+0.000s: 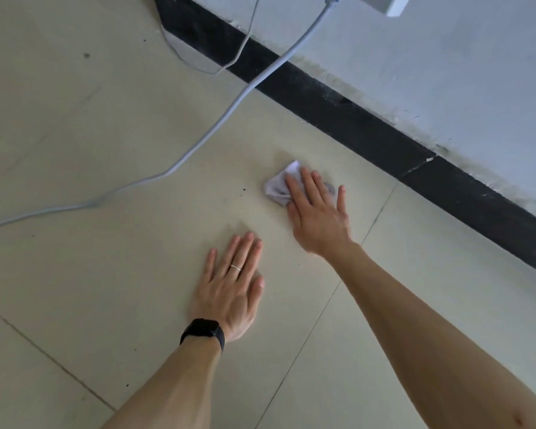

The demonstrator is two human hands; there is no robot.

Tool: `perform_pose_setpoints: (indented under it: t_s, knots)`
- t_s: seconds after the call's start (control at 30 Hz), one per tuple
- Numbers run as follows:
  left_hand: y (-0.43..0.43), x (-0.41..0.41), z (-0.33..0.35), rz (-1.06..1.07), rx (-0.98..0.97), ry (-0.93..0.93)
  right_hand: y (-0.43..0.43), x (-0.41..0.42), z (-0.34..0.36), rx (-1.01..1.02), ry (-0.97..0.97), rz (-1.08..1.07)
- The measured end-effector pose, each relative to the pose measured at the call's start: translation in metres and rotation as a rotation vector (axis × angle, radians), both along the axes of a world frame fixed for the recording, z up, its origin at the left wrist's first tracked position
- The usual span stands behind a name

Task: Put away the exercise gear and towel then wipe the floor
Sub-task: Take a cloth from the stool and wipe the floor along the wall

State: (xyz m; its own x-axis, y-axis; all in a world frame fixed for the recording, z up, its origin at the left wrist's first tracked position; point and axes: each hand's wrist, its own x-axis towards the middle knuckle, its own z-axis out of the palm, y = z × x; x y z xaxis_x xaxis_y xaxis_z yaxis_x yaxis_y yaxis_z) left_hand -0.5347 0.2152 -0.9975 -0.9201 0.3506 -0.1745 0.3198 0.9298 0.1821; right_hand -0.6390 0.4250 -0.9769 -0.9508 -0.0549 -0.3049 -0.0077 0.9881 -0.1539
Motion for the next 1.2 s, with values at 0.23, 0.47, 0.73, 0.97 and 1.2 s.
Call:
perform_pose_setpoints:
  t_s: [0.23,0.47,0.73,0.97,1.2]
  knots:
    - [-0.001,-0.005,-0.003,-0.017,0.001,-0.003,0.053,-0.02,0.004,-0.07,-0.033,-0.447]
    - [-0.001,-0.008,-0.003,-0.018,0.001,-0.027,0.121,0.12,0.012,-0.031,-0.065,-1.016]
    - [-0.003,-0.008,-0.003,-0.019,-0.016,-0.027,0.028,0.258,0.01,-0.061,-0.028,-0.449]
    - [0.011,0.003,0.007,-0.033,-0.078,0.055,0.071,0.341,0.005,0.002,0.032,-0.031]
    - [0.086,0.072,0.031,-0.416,-0.064,0.001,0.179,0.412,0.015,-0.063,0.029,-1.297]
